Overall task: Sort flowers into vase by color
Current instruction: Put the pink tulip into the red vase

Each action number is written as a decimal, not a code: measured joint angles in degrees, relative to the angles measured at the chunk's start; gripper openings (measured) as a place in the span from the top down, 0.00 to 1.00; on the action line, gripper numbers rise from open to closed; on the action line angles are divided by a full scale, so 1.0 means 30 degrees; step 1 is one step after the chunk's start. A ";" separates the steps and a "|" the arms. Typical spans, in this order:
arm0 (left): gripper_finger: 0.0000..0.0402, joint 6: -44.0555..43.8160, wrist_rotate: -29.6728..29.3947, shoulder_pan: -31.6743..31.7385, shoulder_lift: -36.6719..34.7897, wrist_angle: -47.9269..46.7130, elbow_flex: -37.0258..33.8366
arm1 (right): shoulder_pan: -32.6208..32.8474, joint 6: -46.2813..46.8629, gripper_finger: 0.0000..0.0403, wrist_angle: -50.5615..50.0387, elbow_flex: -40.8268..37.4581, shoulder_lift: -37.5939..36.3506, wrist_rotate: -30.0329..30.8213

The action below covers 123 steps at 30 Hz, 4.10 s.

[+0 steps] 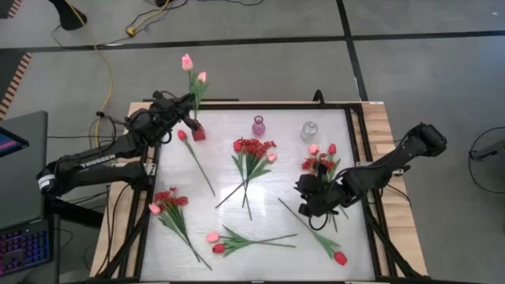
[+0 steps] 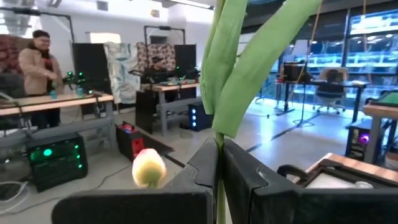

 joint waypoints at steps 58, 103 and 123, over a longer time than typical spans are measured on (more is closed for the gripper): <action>1.00 -0.1562 0.2766 0.4899 0.1894 0.1897 -0.1917 | -0.0878 -0.0810 0.76 0.0109 0.0007 0.0000 -0.1350; 1.00 -0.3025 0.3603 0.5351 0.4969 0.2996 -0.4393 | -0.0887 -0.1226 0.76 0.0816 0.0007 0.0000 -0.1350; 0.74 -0.3238 0.3545 0.5263 0.2808 0.1491 -0.4393 | -0.0886 -0.1327 0.76 0.0809 0.0007 -0.0002 -0.1350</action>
